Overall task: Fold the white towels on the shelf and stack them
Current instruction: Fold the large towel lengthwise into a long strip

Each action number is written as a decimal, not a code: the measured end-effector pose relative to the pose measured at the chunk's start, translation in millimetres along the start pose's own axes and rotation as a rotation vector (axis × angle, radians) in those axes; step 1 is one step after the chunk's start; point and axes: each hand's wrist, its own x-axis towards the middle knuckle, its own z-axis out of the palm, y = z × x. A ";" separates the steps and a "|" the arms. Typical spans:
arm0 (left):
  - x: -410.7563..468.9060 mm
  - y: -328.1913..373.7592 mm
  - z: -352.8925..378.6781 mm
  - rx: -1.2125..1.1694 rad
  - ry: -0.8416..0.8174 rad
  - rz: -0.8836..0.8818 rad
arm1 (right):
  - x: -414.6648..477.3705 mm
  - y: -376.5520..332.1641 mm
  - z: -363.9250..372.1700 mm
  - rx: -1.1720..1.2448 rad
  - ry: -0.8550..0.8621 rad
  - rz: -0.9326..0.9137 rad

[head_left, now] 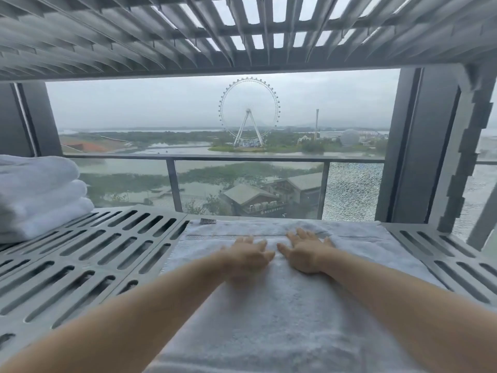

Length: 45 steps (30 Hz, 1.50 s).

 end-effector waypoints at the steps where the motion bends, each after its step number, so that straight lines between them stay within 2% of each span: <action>1: -1.9 1.3 5.7 0.031 0.002 -0.034 | 3.2 3.0 -1.2 0.003 0.003 -0.019; 5: -3.3 -4.1 10.3 0.083 0.066 -0.045 | 5.1 9.8 -6.0 0.019 0.007 -0.110; 12: 16.4 -3.6 3.1 0.120 0.072 -0.029 | -28.4 2.1 6.5 -0.010 0.000 -0.170; 22: -10.9 -3.2 9.2 0.139 0.031 0.003 | -7.9 24.7 -5.0 -0.026 -0.039 -0.329; 27: -10.3 -4.7 9.1 0.144 0.030 0.004 | -43.6 33.0 -1.8 -0.115 -0.072 -0.317; 32: -24.0 -3.8 9.4 0.157 0.014 0.051 | -69.8 36.3 -7.8 -0.083 -0.098 -0.330; 35: -35.6 -7.2 6.1 0.178 -0.016 0.055 | -77.6 40.2 -8.0 -0.118 -0.031 -0.237; 38: -43.2 0.8 1.6 0.201 0.001 0.035 | -81.8 42.6 -7.0 -0.147 -0.044 -0.174; 42: -57.2 27.8 13.7 0.093 -0.023 0.090 | -90.8 36.4 -8.0 -0.122 -0.044 -0.199; 45: -69.8 26.5 21.6 0.126 -0.032 0.115 | -104.1 31.9 -9.6 -0.115 -0.086 -0.226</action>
